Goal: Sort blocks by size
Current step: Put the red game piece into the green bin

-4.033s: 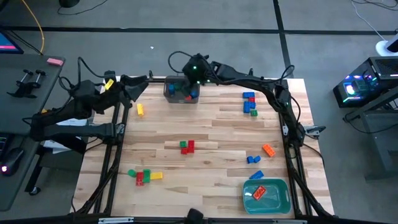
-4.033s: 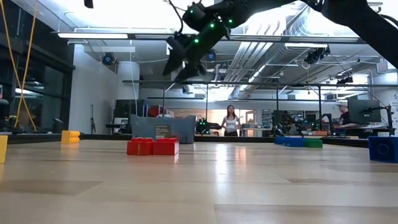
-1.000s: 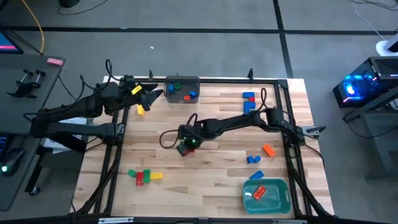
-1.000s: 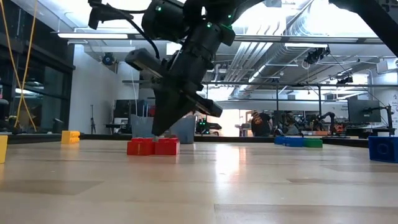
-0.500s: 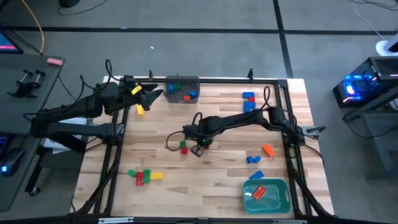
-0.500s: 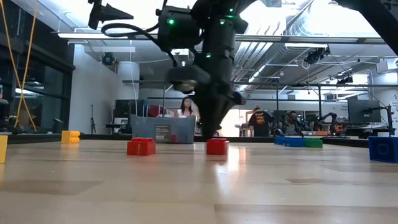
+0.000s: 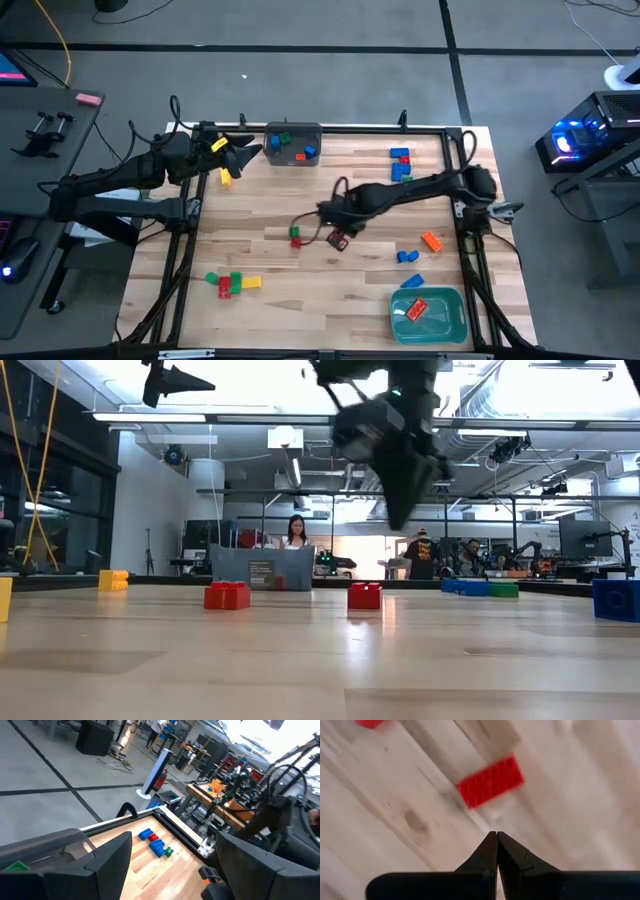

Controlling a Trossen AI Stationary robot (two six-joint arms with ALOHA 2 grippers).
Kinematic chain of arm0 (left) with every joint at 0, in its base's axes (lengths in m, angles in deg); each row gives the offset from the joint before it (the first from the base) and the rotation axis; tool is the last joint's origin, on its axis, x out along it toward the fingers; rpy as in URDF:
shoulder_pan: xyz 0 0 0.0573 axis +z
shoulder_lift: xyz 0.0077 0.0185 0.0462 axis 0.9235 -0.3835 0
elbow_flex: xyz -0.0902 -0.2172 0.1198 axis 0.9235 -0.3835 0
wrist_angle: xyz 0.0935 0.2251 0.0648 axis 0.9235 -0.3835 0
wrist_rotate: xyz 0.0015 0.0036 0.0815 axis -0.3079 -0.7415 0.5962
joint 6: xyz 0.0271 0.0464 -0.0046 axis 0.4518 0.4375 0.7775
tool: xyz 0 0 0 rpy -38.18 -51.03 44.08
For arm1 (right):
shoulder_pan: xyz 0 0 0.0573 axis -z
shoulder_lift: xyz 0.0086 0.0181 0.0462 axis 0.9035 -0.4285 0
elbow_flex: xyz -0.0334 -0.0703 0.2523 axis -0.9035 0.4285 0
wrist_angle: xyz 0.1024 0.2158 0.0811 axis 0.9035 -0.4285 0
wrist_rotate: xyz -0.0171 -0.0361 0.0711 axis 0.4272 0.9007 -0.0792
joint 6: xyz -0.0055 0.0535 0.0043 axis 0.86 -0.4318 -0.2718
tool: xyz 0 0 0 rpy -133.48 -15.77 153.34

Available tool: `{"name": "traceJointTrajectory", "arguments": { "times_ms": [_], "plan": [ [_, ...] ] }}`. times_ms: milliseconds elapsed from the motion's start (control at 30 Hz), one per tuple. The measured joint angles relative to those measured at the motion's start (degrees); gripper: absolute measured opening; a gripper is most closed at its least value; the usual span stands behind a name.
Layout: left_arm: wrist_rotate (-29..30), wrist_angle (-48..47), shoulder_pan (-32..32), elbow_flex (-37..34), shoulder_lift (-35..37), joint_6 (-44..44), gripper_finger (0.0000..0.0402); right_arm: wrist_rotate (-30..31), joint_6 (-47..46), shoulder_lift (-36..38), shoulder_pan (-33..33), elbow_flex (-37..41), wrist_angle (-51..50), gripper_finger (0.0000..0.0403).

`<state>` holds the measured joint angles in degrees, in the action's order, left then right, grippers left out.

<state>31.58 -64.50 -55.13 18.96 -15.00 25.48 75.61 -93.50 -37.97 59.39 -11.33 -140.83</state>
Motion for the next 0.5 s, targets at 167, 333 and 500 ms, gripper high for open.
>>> {"name": "traceJointTrajectory", "arguments": {
  "times_ms": [167,333,500],
  "plan": [
    [-2.3,0.0,0.1,0.0,0.0,2.1,0.0273,-1.6,-25.3,8.2,-1.3,15.5,20.7,0.0],
    [-5.0,0.0,0.1,0.0,0.0,4.0,0.0273,4.3,-34.3,11.2,-1.6,18.8,36.6,0.0004],
    [-9.5,-0.9,0.1,0.0,0.0,4.9,0.0273,4.7,-35.7,7.6,-1.1,14.7,27.2,0.0047]
  ]
}}
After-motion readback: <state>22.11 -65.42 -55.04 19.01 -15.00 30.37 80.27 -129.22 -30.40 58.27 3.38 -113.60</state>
